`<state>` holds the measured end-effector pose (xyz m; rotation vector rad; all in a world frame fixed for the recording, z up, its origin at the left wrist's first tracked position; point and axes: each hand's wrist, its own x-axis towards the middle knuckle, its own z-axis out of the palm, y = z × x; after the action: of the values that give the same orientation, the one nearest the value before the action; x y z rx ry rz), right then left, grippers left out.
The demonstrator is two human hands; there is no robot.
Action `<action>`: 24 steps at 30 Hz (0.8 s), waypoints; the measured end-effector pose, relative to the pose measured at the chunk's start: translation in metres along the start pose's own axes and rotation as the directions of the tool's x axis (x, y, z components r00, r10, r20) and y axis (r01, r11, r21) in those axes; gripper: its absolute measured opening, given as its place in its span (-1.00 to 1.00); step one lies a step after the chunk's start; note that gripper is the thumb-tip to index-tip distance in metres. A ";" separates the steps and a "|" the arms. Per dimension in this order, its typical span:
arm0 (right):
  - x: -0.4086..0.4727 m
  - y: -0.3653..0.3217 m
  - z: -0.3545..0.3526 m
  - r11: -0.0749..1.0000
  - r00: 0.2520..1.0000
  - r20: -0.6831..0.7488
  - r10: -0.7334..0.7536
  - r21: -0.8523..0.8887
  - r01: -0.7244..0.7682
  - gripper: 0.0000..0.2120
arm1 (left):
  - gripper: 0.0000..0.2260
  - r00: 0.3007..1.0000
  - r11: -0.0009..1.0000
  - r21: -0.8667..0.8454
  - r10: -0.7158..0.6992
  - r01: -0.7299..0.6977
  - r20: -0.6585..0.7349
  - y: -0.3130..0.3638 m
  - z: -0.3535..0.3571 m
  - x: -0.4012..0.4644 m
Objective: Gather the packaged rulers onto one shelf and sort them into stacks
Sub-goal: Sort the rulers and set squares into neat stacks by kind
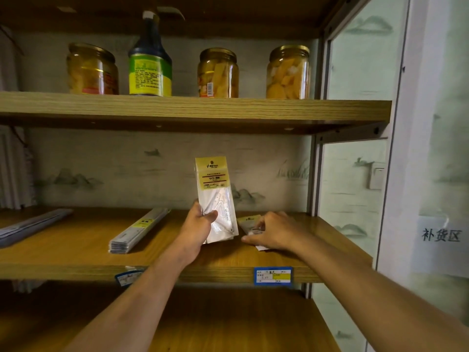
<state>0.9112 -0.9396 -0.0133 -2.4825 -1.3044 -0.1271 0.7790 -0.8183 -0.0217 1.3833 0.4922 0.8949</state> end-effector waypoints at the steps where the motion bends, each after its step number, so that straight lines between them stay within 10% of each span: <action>1: -0.001 -0.001 0.000 1.000 1.000 0.009 0.001 -0.025 -0.001 -0.47 | -0.60 1.000 1.000 -0.001 -0.001 0.001 0.003 0.000 0.000 0.000; 19: -0.002 0.028 -0.045 0.956 0.979 -0.192 0.075 0.293 -0.016 -0.78 | -0.69 0.999 0.999 -0.015 -0.039 0.039 0.010 0.002 -0.003 -0.003; 24: 0.001 0.033 -0.054 0.745 0.969 -0.175 0.171 0.667 -0.011 -0.78 | -0.76 0.996 0.995 -0.049 -0.084 0.085 0.029 0.004 -0.004 -0.005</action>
<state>0.9423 -0.9740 0.0291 -1.8423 -0.9095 0.0720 0.7721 -0.8196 -0.0194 1.3178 0.5007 0.8135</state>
